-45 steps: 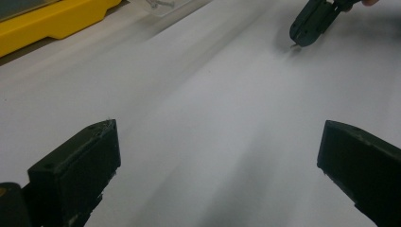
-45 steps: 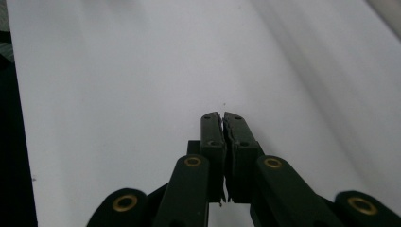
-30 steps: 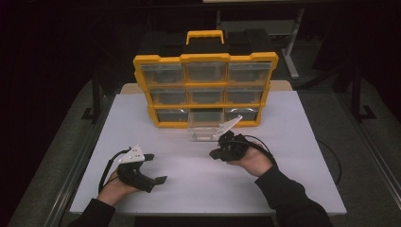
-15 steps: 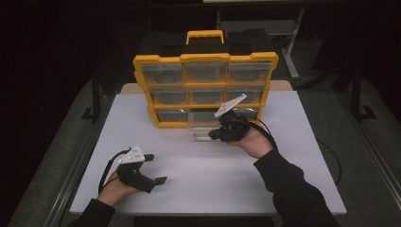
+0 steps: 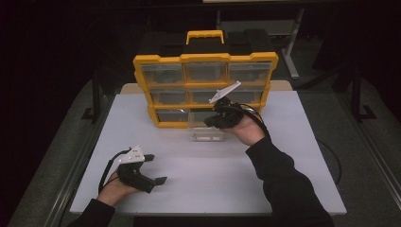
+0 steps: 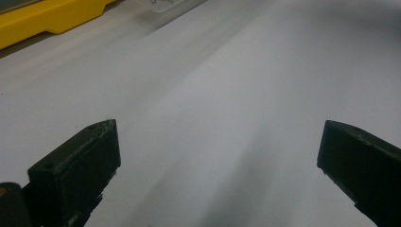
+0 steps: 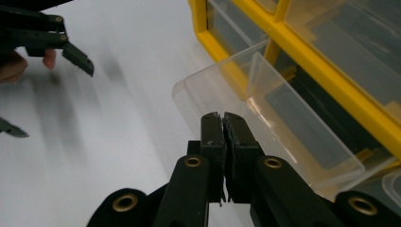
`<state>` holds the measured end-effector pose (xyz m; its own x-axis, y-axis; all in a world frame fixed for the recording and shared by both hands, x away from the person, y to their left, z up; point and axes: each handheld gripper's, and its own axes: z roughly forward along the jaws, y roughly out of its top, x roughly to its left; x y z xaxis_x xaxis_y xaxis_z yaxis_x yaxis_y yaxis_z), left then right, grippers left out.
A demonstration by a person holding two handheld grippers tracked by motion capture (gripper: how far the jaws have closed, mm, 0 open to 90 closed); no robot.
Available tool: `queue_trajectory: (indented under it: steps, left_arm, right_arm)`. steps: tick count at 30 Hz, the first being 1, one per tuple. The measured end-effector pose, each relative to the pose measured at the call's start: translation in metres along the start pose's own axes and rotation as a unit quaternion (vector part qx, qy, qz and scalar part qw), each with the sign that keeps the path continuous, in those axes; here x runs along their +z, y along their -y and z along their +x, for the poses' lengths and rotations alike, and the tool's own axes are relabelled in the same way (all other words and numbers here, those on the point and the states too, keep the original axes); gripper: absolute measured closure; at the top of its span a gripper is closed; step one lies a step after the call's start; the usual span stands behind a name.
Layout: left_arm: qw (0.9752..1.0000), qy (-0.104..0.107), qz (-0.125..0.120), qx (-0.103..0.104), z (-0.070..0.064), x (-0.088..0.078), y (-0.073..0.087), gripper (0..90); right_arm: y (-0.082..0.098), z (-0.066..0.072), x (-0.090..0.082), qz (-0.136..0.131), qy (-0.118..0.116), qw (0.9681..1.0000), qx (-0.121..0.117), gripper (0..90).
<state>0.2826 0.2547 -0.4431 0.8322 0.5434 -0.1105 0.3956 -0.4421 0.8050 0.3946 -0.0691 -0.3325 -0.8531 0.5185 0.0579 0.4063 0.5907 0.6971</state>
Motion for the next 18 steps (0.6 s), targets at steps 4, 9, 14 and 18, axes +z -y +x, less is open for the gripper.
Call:
queue_trajectory:
  steps: [4,9,14,18]
  left_arm:
    - [1.0000,0.000,0.001,0.000,0.000,0.000,0.000,0.0]
    - [1.0000,0.001,0.000,0.000,0.000,0.000,0.000,0.0]
    - [1.0000,0.001,0.000,0.000,0.000,0.000,0.000,0.0]
    - [1.0000,0.001,-0.001,-0.001,0.000,0.000,0.000,0.0]
  right_arm:
    - [-0.006,-0.007,0.006,-0.004,0.008,0.9999,0.010,85.8]
    - [-0.009,-0.013,0.014,-0.004,0.015,0.9997,0.018,85.8]
    - [-0.009,-0.016,0.023,0.008,0.015,0.9996,0.024,85.8]
    - [-0.007,-0.017,0.035,0.031,0.010,0.9993,0.020,85.8]
